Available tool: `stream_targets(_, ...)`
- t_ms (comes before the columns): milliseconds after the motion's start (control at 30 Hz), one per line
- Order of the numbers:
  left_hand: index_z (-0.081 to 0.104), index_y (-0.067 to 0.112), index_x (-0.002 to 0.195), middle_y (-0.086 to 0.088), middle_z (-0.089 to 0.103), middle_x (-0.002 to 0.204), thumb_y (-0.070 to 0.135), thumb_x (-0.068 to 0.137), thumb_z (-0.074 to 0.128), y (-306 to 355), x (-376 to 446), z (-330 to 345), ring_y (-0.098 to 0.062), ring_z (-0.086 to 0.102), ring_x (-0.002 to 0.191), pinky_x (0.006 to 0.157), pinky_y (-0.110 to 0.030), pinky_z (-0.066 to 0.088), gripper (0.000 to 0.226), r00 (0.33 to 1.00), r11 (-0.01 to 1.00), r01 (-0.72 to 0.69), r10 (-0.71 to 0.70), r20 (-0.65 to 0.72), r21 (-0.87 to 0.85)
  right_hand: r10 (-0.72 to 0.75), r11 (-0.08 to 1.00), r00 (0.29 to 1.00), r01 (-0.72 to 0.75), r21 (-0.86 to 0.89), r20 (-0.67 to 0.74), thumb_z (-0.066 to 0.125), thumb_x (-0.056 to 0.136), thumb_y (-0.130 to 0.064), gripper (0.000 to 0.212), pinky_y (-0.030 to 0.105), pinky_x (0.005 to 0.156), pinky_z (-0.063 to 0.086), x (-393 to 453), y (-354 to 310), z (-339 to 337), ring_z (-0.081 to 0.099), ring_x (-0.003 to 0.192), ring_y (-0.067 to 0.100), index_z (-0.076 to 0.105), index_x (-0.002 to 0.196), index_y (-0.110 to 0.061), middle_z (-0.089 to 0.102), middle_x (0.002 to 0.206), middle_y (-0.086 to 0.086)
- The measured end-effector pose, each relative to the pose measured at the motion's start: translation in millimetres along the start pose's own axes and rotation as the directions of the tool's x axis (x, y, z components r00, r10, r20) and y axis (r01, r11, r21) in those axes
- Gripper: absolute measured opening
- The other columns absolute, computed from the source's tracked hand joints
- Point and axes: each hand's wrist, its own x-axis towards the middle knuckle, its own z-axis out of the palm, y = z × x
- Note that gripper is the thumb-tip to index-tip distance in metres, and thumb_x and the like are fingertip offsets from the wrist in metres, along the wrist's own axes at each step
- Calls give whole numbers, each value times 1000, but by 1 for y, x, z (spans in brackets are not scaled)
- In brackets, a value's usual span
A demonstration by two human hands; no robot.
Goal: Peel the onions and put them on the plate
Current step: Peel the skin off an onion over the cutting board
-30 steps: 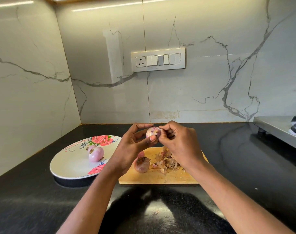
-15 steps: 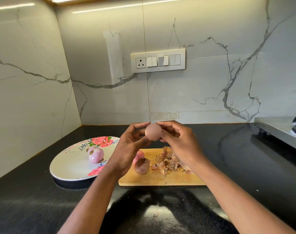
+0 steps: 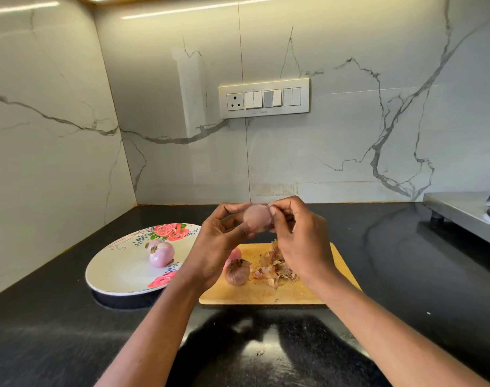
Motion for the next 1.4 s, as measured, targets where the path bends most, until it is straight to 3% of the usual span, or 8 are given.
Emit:
stream_targets(333,59,10,130,-15,73,115,9,87,62,5,1,-2,-24,72,93,89,-33,61,43,999,986,37,-39,-6,-164,186,971,978,-198,136,97,61,100,-13,10,20,64,57,14,9,-16,70,68,6,68,105,-19,74,85,-7)
stream_targets(467,62,11,132,-16,72,119,4,98,54,6,2,-6,-22,71,96,91,-32,59,35,997,984,53,-62,-49,-172,188,976,900,-127,-177,393,64,99,-19,13,7,71,49,14,25,-27,62,73,-8,75,105,-20,71,88,-18)
stream_targets(567,64,14,131,-8,74,118,6,101,52,6,1,-5,-19,71,99,91,-30,57,33,995,990,78,-85,-56,-116,182,953,857,-32,-303,481,63,100,-27,18,17,75,47,12,26,-27,58,83,0,78,108,-22,63,91,-17)
stream_targets(667,65,16,131,-6,73,122,6,102,51,6,1,-3,-18,69,101,96,-33,53,34,995,994,87,-90,-45,-64,155,985,905,-112,-129,397,62,99,-36,23,8,73,44,15,16,-27,63,92,4,74,116,-26,69,104,-11)
stream_targets(800,63,15,129,-11,72,121,15,96,59,1,2,0,-27,68,108,98,-38,51,34,996,996,83,-82,-23,18,139,946,923,-231,229,358,70,90,-36,30,25,71,61,15,5,-22,73,89,8,74,117,-24,76,101,-6)
stream_targets(900,61,14,128,-11,72,120,23,87,66,-3,3,-1,-32,66,116,100,-40,54,42,996,995,88,-88,-5,42,97,967,946,-163,194,309,74,87,-34,34,27,73,62,11,9,-16,74,85,6,75,119,-22,77,103,-9)
stream_targets(1067,64,15,118,-2,71,120,27,76,81,-6,1,1,-15,70,107,103,-47,54,46,1000,970,4,2,-22,245,37,987,975,-70,144,218,70,93,-25,22,15,62,56,8,10,-13,71,70,2,77,112,-17,77,91,-10)
stream_targets(1400,66,13,115,3,72,118,23,80,81,-6,-2,1,-19,70,107,103,-57,50,39,999,966,-3,13,-38,260,-141,982,980,157,-104,144,67,97,-18,9,6,51,38,1,2,-7,53,62,-7,65,92,-10,63,77,-7)
